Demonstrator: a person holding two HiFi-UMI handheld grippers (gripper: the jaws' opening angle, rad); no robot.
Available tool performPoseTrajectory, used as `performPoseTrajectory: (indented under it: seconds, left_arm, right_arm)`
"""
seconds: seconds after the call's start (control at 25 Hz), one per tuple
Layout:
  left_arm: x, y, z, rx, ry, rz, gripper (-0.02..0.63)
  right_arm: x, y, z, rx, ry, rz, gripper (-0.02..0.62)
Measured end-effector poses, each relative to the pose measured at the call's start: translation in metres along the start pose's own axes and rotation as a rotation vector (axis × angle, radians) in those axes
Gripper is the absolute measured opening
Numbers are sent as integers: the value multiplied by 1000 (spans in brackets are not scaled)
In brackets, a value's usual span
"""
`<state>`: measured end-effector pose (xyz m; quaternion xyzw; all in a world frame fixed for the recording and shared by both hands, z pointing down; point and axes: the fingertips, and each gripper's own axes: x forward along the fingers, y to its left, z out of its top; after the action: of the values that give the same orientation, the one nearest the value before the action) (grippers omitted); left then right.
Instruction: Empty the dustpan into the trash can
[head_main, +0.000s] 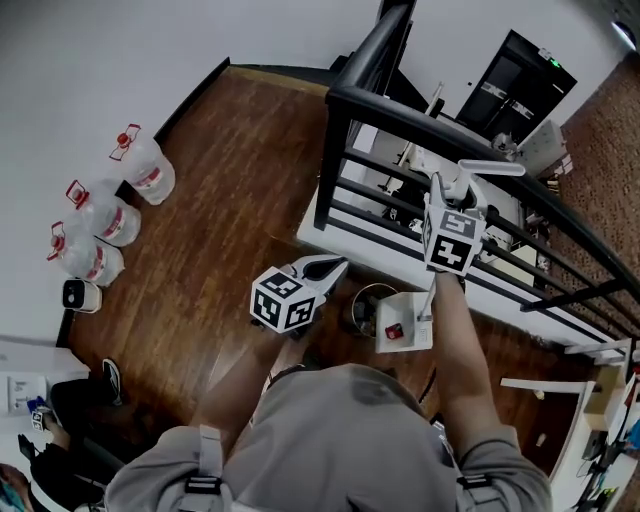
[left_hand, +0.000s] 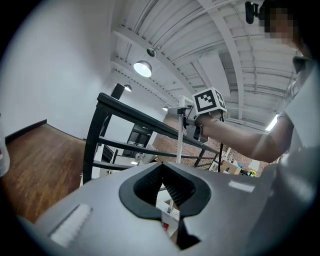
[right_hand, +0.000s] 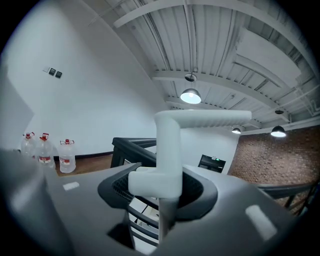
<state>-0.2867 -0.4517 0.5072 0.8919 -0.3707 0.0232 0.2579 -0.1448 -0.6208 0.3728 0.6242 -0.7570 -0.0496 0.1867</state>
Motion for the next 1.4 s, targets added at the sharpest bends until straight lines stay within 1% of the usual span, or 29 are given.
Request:
performPoseTrajectory:
  seconds: [0.2,0.32,0.48,0.76,0.92,1.04,1.16,1.28,1.4]
  left_arm:
    - [-6,3,-2,-6,-4,6,5]
    - [-8,5,-1,-6,-9,6,5]
    - [-2,-1,-4,-11,0,-8,5]
    - [16,-21,-8,7,23,-73,5]
    - [43,-45,-14,23,45,-135,5]
    - [65,-76,-21,40,71,-192,5]
    - [84,-107,-35,47,103,-230,5]
    - [105,-123,-39,44,115,-236,5]
    - [129,-141,-25,54,81,-228,5]
  right_arm:
    - [1,13,1,-17,-4,16,190]
    - [0,12,2,-19,-3,12,190]
    - [-7,0,-1,-9,-1,-3,190]
    - [-32,-34,-8,35,-10,-38,190]
    - [-59,-71,-19,84,-21,-41,190]
    - [-87,-109,-29,124,-28,-65,190]
    - [-122,-149,-44,177,-35,-67,190]
    - [-157,-185,-51,245,-70,-72,190]
    - [-186,-224,-48,300,-122,-84,190]
